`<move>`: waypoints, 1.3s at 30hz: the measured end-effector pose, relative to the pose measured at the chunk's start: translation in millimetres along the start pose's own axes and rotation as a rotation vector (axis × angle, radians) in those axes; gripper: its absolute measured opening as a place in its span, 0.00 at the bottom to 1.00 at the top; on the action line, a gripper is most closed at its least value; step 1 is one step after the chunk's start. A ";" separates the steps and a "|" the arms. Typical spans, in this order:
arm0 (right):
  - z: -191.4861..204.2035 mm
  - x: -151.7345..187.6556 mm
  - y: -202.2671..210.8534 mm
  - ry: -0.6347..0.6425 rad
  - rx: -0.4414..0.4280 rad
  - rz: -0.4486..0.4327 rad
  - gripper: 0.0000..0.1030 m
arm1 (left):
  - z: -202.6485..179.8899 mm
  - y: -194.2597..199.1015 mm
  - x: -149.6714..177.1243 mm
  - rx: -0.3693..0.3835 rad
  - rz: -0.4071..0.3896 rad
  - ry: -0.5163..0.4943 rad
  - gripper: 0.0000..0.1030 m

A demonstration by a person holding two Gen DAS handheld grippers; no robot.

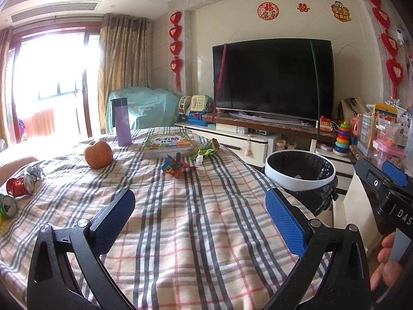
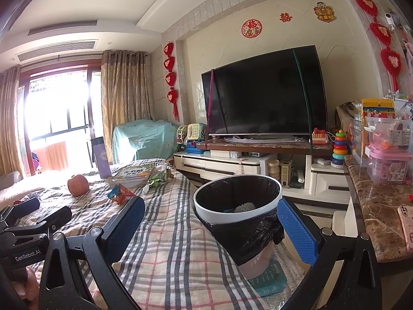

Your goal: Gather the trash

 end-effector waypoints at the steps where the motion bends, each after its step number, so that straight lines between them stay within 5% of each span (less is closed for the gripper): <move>1: 0.3 0.2 0.0 0.000 0.000 0.000 1.00 | 0.0 0.2 0.2 0.000 0.001 0.000 1.00; 39: 1.7 2.5 -2.3 -0.013 -0.014 0.025 1.00 | -6.4 -11.5 5.4 0.026 0.024 -0.010 1.00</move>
Point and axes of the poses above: each gripper's, at about its wrist camera, not at the fingertips, and y roughly against the way its jaws point, z to its left, x to its underside, the point moved 7 cm from there along -y, roughly the way its jaws point, and after that the axes turned 3 degrees about z, right-handed, at the moved point
